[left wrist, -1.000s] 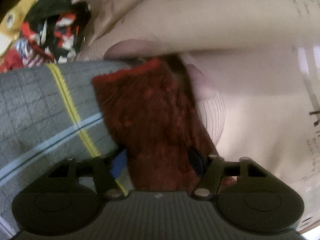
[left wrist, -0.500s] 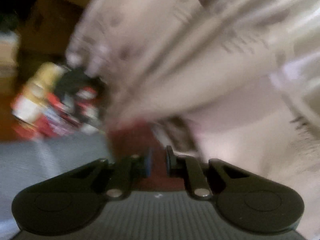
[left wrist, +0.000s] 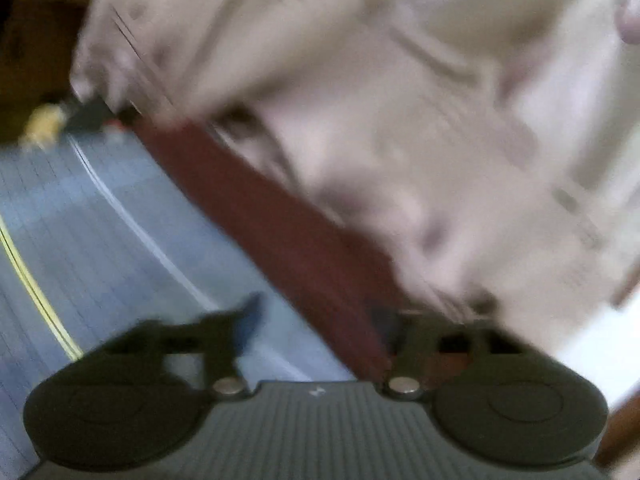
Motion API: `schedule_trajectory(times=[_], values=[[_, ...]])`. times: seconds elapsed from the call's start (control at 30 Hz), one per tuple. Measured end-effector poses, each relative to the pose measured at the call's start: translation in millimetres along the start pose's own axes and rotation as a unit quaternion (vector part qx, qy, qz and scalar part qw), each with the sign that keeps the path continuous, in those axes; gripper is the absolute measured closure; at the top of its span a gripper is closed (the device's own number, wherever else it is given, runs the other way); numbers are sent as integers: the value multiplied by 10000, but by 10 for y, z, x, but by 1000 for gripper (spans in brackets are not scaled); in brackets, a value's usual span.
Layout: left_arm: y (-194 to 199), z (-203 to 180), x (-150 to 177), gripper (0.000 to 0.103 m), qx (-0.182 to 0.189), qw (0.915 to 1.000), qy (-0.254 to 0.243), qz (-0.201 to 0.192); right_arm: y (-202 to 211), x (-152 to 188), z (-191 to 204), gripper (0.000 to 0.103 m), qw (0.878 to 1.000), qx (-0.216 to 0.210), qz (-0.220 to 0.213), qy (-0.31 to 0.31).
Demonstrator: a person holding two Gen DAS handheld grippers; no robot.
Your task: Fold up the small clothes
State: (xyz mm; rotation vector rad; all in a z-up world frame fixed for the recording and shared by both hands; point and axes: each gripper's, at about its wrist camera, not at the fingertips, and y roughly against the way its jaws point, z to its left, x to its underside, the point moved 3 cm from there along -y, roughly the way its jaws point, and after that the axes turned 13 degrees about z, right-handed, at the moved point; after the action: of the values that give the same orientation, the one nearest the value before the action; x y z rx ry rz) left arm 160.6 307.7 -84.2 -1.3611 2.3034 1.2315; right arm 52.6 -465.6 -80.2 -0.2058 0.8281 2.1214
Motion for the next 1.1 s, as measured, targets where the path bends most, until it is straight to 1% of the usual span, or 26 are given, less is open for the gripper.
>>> schedule_trajectory(times=[0.03,0.1,0.13,0.23,0.27,0.3,0.4,0.43,0.47,0.53,0.6,0.67,0.7,0.73,0.77,0.8,0.83,0.9,0.93,1.0,1.1], values=[[1,-66,155,24,220,9998,32,12,13,-145,-111,34,9998,94,-122,-104],[-62,-191,371,24,612,9981,-24,51,6,-465,-367,34,9987,314,-320,-246],[-84,-230,436,24,643,9979,-87,68,-14,-637,-504,34,9975,486,-413,-319],[-198,-208,577,24,587,9981,-159,79,-112,-1045,-822,34,9949,645,-592,-511],[-231,-183,620,24,498,9986,-155,60,-154,-1174,-915,34,9939,656,-646,-609],[-245,-148,680,24,371,9993,-55,41,-183,-1290,-1003,34,9926,672,-728,-704],[-250,-43,741,24,265,9996,127,21,-290,-1655,-1292,34,9859,766,-1051,-1051],[-250,-21,775,24,150,9997,185,-4,-315,-1737,-1351,34,9839,836,-1146,-1085],[-243,7,794,24,155,9996,244,-36,-340,-1836,-1417,34,9824,860,-1234,-1112],[-224,19,805,24,240,9994,219,-122,-431,-1980,-1515,33,9812,815,-1249,-1223],[-238,25,824,24,181,9996,210,-103,-511,-2111,-1622,33,9782,867,-1336,-1336],[-233,7,836,24,126,9997,152,-117,-630,-2208,-1734,33,9789,738,-1187,-1490],[-247,-2,837,24,83,9999,116,-95,-681,-2233,-1775,35,9790,770,-1128,-1515],[-242,-3,847,24,74,9999,103,-91,-718,-2251,-1790,55,9792,837,-1113,-1476],[-247,-2,845,24,73,9999,113,-95,-754,-2276,-1806,77,9797,929,-1073,-1412],[-251,0,846,24,75,9998,119,-106,-763,-2299,-1798,82,9796,1083,-1056,-1321],[-253,0,849,24,70,9999,107,-110,-762,-2328,-1769,85,9814,1080,-1053,-1187],[-251,4,852,22,95,9999,92,-106,-704,-2321,-1567,85,9835,1061,-1228,-799],[-252,4,854,21,119,9998,82,-115,-670,-2314,-1414,86,9843,984,-1317,-636],[-250,7,858,20,134,9998,75,-132,-636,-2273,-1041,86,9882,642,-1362,-281],[-236,22,863,20,212,9995,115,-181,-694,-2142,-297,86,9914,198,-1226,420]])
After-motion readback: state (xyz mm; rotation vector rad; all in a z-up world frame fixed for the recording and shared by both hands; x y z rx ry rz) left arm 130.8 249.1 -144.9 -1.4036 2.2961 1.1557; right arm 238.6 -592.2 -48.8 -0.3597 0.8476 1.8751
